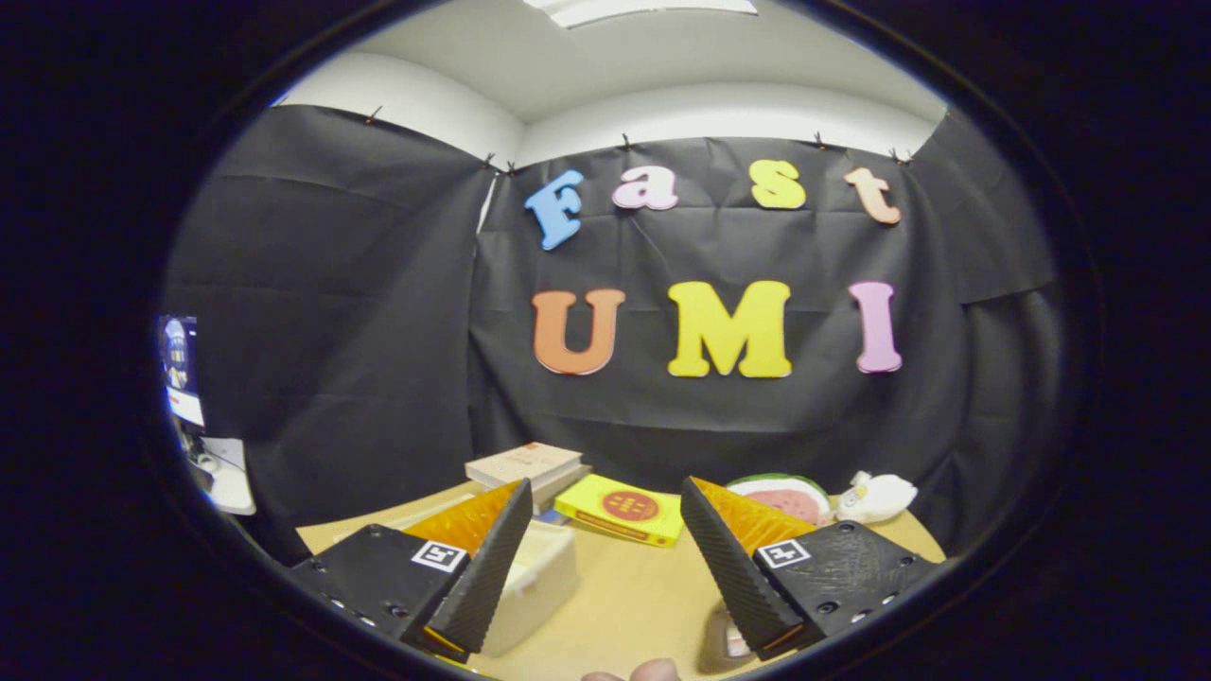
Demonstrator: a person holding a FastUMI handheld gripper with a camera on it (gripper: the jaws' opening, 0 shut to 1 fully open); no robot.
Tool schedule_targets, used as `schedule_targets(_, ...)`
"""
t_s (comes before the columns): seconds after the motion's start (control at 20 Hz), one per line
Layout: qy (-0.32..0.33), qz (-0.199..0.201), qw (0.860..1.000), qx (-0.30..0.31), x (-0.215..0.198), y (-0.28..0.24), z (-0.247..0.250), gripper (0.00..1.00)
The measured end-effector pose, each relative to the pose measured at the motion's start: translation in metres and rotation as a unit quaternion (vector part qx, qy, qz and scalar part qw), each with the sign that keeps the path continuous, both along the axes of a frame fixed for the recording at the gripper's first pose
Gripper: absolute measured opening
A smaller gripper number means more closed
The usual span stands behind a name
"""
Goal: Open the storage box then place both shoes into the box .Put the left shoe in first, then the right shoe, with the right side of both shoes facing outward in a uniform manner.
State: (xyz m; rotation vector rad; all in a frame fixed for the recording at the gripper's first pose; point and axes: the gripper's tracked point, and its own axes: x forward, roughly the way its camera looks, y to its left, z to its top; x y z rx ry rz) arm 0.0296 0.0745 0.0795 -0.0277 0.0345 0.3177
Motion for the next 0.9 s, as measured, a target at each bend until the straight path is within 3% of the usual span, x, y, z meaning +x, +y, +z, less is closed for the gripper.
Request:
schedule_targets(0.2,0.033,-0.052,0.998,-0.013,0.013,-0.074,-0.032,0.95)
schedule_targets(0.45,0.123,-0.092,0.988,-0.024,0.037,-0.135,-0.101,0.95)
schedule_targets(0.9,0.269,-0.103,0.955,-0.074,0.055,-0.165,-0.224,0.96)
